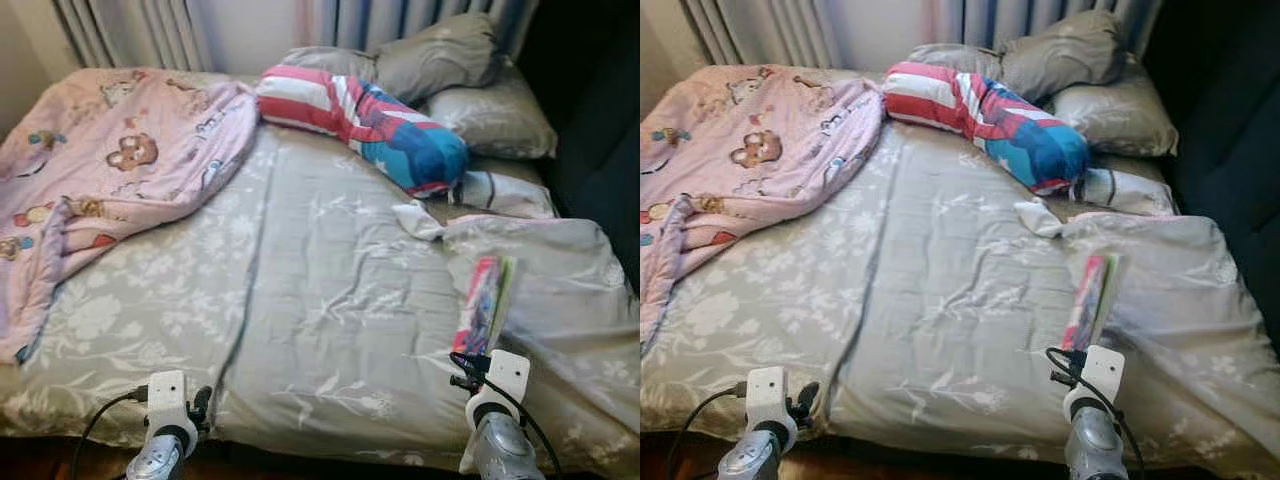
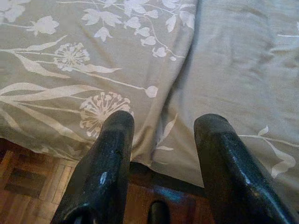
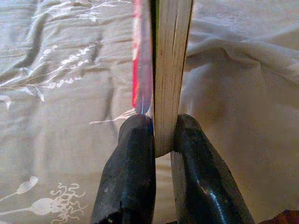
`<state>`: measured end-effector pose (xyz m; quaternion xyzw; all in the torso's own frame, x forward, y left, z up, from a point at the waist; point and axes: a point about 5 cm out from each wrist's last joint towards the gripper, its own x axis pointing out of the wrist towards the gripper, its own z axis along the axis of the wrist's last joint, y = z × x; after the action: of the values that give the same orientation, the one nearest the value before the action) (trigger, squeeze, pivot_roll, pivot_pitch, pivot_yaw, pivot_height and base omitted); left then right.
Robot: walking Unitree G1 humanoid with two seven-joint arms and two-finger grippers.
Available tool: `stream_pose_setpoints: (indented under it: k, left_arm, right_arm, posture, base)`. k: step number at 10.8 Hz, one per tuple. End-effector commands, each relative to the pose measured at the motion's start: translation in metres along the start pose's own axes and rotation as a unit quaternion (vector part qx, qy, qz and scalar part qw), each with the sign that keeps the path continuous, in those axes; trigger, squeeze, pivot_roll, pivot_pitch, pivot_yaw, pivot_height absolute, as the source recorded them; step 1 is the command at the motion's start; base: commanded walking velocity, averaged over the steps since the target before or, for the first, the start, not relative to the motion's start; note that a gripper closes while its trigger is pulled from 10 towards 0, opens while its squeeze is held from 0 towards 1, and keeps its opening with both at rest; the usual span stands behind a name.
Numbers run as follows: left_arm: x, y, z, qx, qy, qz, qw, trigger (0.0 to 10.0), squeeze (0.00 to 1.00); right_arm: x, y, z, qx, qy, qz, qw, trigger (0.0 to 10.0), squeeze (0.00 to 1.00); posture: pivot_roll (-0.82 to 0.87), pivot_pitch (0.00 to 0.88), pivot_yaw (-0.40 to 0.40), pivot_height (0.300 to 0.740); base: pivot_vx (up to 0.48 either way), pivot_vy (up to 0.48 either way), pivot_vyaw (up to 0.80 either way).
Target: Clean up the room
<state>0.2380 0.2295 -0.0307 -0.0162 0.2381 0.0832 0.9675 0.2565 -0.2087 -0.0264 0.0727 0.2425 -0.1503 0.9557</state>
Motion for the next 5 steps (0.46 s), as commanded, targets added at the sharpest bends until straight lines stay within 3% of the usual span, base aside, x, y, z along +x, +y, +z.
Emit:
stream_pose_setpoints:
  k: [1,3,5]
  left_arm:
    - [-0.0037,0.0045,-0.0066,0.002,0.009,0.007,1.000,10.0,0.00]
    - [-0.0036,0.0045,-0.0060,0.002,0.007,0.006,1.000,10.0,0.00]
    - [-0.0037,0.0045,-0.0061,0.002,0.007,0.006,1.000,10.0,0.00]
  right_arm:
    - [0.0017,-0.0001,0.0089,0.001,-0.025,-0.001,1.000,10.0,0.00]
    - [0.0016,0.0006,0.0085,0.008,-0.025,0.002,1.000,10.0,0.00]
    - [0.0015,0.0011,0.0085,0.005,-0.026,0.004,1.000,10.0,0.00]
  posture:
    - [0.15,0.138,-0.051,0.740]
    - [0.14,0.138,-0.050,0.740]
    - [0.15,0.138,-0.051,0.740]
  base:
    - [0.000,0.000,0.00]
    - [0.272,0.000,0.00]
    - [0.285,0.000,-0.68]
